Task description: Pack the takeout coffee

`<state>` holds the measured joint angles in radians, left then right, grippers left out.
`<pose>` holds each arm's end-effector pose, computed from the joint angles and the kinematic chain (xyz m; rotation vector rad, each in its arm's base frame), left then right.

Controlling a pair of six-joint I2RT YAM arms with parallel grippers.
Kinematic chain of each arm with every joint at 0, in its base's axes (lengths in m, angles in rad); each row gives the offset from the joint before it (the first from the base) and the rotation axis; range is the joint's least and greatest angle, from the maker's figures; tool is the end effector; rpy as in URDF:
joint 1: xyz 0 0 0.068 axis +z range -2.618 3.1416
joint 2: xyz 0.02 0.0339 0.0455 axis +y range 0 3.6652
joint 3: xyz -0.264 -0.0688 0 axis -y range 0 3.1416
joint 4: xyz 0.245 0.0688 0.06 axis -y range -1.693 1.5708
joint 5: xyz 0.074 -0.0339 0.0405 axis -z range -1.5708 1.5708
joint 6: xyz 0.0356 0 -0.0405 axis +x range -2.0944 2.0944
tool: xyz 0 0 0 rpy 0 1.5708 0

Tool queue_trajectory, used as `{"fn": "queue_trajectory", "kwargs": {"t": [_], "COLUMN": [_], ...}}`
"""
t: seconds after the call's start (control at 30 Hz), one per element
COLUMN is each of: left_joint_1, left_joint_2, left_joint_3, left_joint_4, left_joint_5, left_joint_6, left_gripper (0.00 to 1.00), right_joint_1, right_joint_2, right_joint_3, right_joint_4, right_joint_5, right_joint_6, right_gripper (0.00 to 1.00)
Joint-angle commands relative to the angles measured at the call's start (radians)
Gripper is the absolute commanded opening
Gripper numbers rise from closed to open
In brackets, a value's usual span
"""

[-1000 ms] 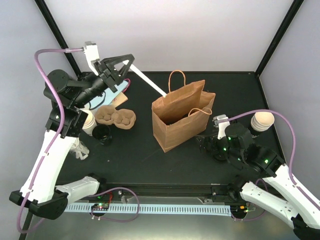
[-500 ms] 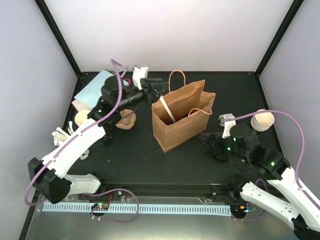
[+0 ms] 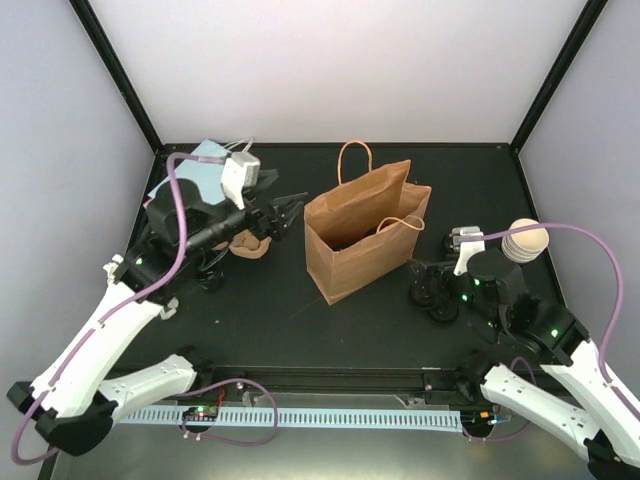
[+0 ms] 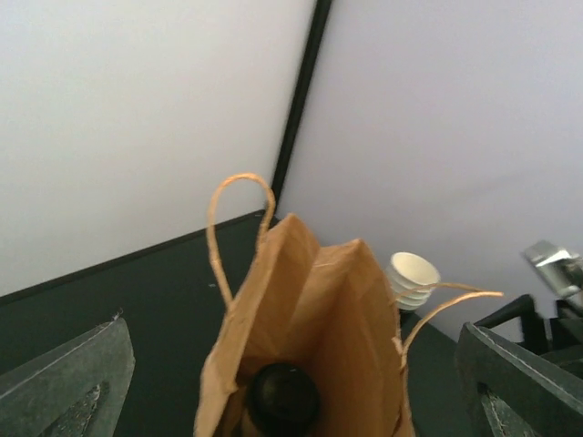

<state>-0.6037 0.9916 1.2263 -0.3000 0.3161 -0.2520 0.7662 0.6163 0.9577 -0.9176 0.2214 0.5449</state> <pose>0.1645 -0.1269 0.4427 0.5454 1.6237 -0.9041 0.0822 0.0682 0.3454 -0.1097 2.1756 0.5279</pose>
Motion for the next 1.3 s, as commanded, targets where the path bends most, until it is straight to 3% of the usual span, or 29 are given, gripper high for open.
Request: {"fn": "queue_trajectory", "kwargs": {"t": [0.0, 0.13, 0.4, 0.47, 0.6, 0.67, 0.83, 0.97, 1.1, 1.27], "left_joint_1": [0.002, 0.002, 0.009, 0.078, 0.407, 0.504, 0.540, 0.541, 0.539, 0.540], "left_joint_2": [-0.068, -0.141, -0.218, -0.208, -0.162, -0.135, -0.057, -0.060, -0.088, -0.066], "left_joint_3": [-0.048, -0.154, -0.348, -0.370, -0.436, -0.463, -0.460, -0.498, -0.561, -0.594], "left_joint_4": [-0.190, -0.225, -0.227, -0.234, -0.156, -0.103, -0.074, 0.011, 0.155, 0.225], "left_joint_5": [-0.239, -0.356, -0.541, -0.537, -0.190, -0.104, -0.192, -0.190, -0.130, -0.246], "left_joint_6": [0.043, 0.038, -0.003, -0.019, -0.063, -0.072, -0.020, 0.037, 0.075, 0.094], "left_gripper": [0.99, 0.99, 0.99, 0.99, 0.99, 0.99, 0.99, 0.99, 0.99, 0.99], "right_joint_1": [-0.004, -0.004, -0.004, -0.007, -0.027, -0.062, -0.252, -0.367, -0.407, -0.483], "right_joint_2": [-0.063, -0.102, -0.028, -0.041, -0.111, -0.126, -0.056, 0.015, 0.006, 0.025], "right_joint_3": [-0.029, -0.037, -0.034, -0.068, -0.176, -0.217, -0.263, -0.324, -0.444, -0.650], "right_joint_4": [0.074, 0.086, 0.097, 0.175, 0.415, 0.506, 0.597, 0.684, 0.930, 1.292], "right_joint_5": [0.129, 0.247, 0.526, 0.535, 0.507, 0.512, 0.362, 0.295, 0.187, -0.009], "right_joint_6": [-0.034, -0.019, -0.020, -0.060, -0.196, -0.248, -0.321, -0.283, -0.351, -0.502], "right_gripper": [1.00, 1.00, 1.00, 0.96, 0.91, 0.89, 0.89, 0.87, 0.86, 0.82]}}
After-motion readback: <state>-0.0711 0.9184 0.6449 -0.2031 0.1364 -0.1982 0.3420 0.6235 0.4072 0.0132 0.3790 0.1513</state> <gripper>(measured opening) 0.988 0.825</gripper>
